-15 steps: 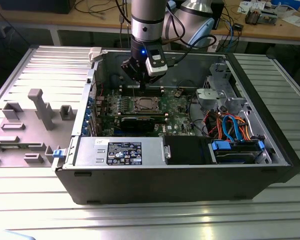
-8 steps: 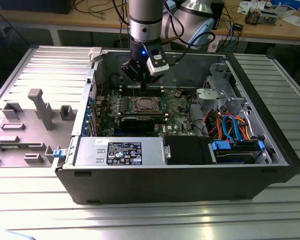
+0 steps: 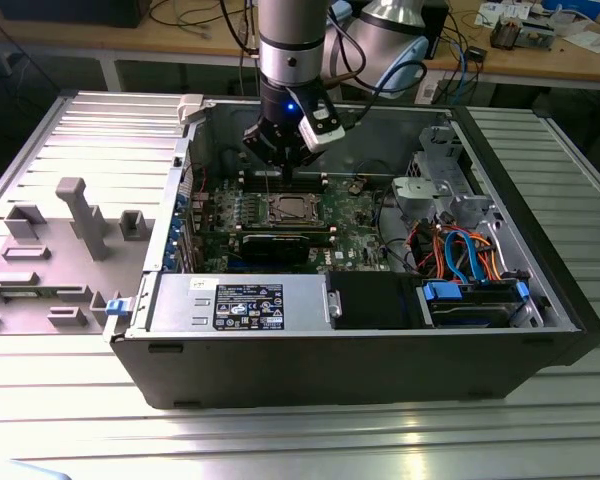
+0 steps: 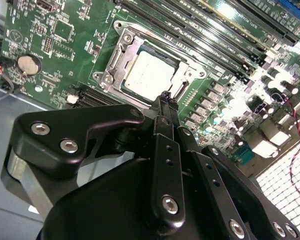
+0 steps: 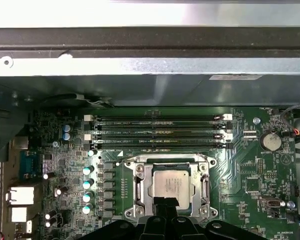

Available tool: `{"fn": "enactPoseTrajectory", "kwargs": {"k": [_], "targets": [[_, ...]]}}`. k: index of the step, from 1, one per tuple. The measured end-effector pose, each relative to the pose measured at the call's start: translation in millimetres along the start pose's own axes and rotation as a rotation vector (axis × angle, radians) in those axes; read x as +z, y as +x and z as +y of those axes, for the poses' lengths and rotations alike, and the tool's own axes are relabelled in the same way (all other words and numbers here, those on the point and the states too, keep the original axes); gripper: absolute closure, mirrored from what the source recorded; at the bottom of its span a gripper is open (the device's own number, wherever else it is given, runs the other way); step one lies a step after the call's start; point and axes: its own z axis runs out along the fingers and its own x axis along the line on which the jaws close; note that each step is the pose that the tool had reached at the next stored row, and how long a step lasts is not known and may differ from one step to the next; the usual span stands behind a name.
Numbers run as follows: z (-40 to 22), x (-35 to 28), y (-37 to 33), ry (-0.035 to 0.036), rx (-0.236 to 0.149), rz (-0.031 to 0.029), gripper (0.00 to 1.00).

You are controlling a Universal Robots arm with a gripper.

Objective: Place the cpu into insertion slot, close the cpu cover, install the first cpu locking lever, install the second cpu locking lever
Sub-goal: 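Install the first cpu locking lever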

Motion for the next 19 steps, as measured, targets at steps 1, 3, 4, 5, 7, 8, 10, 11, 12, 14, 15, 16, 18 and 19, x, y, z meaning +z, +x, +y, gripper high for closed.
{"fn": "enactPoseTrajectory", "kwargs": {"k": [1,3,4,5,7,8,10,11,12,14,15,16,18,19], "targets": [[0.0,0.0,0.0,0.0000,-0.001,0.0000,0.89],[0.0,0.0,0.0,0.0000,-0.002,0.0001,0.89],[0.0,0.0,0.0,0.0000,-0.002,0.0001,0.89],[0.0,0.0,0.0,-0.0001,-0.003,0.0001,0.89],[0.0,0.0,0.0,-0.0001,-0.005,0.0002,0.89],[0.0,0.0,0.0,-0.0002,-0.005,0.0002,0.89],[0.0,0.0,0.0,-0.0002,-0.007,0.0002,0.89],[0.0,0.0,0.0,-0.0002,-0.008,0.0003,0.89],[0.0,0.0,0.0,-0.0002,-0.008,0.0003,0.89],[0.0,0.0,0.0,-0.0002,-0.010,0.0003,0.89],[0.0,0.0,0.0,-0.0002,-0.011,0.0004,0.89],[0.0,0.0,0.0,-0.0003,-0.011,0.0004,0.89],[0.0,0.0,0.0,-0.0003,-0.013,0.0004,0.89],[0.0,0.1,0.5,-0.0005,-0.017,0.0005,0.89]]}}
